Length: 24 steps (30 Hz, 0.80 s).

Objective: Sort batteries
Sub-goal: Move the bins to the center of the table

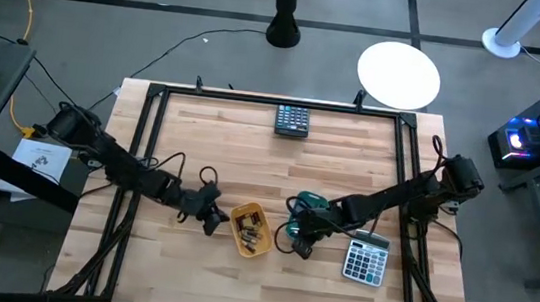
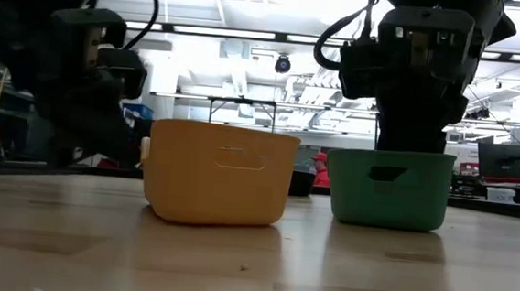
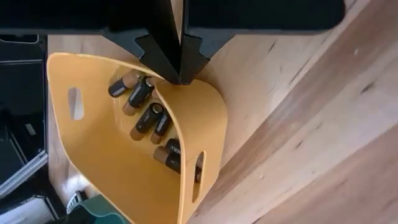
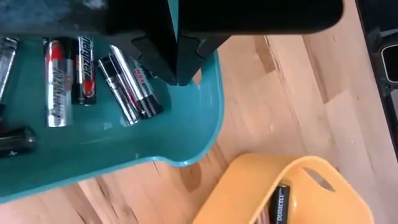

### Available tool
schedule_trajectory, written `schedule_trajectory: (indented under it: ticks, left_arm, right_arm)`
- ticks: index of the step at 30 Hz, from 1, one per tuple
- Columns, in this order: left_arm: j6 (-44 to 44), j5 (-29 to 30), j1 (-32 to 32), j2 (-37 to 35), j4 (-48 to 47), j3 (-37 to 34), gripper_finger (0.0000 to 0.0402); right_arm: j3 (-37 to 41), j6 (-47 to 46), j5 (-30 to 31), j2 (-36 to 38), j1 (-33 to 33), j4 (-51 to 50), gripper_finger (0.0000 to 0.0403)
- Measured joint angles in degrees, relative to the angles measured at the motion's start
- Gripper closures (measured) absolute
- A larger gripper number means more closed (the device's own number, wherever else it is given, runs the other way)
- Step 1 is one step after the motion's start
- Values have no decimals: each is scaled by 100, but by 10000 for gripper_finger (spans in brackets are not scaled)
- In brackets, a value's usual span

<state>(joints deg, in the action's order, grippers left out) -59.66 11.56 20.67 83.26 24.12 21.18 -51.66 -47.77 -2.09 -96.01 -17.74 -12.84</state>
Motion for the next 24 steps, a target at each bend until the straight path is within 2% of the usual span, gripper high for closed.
schedule_trajectory:
  ticks: [6, 12, 17, 19, 24]
  left_arm:
    - [526, -72, -281, 102, -83, 261, 401]
    - [1286, -74, -919, 610, -66, 775, 402]
    - [1442, -594, -1308, 897, -74, 1069, 401]
    - [1513, -766, -1370, 861, -128, 1068, 401]
    - [1763, -778, -1394, 514, -728, 1062, 401]
  right_arm:
    - [-7, 37, 24, -72, 52, 91, 403]
    - [-7, 253, -49, -151, 87, 562, 403]
    - [-7, 278, -307, -236, 38, 757, 403]
    - [-7, 278, -301, -236, -5, 765, 403]
    - [-7, 5, -313, -236, -44, 779, 403]
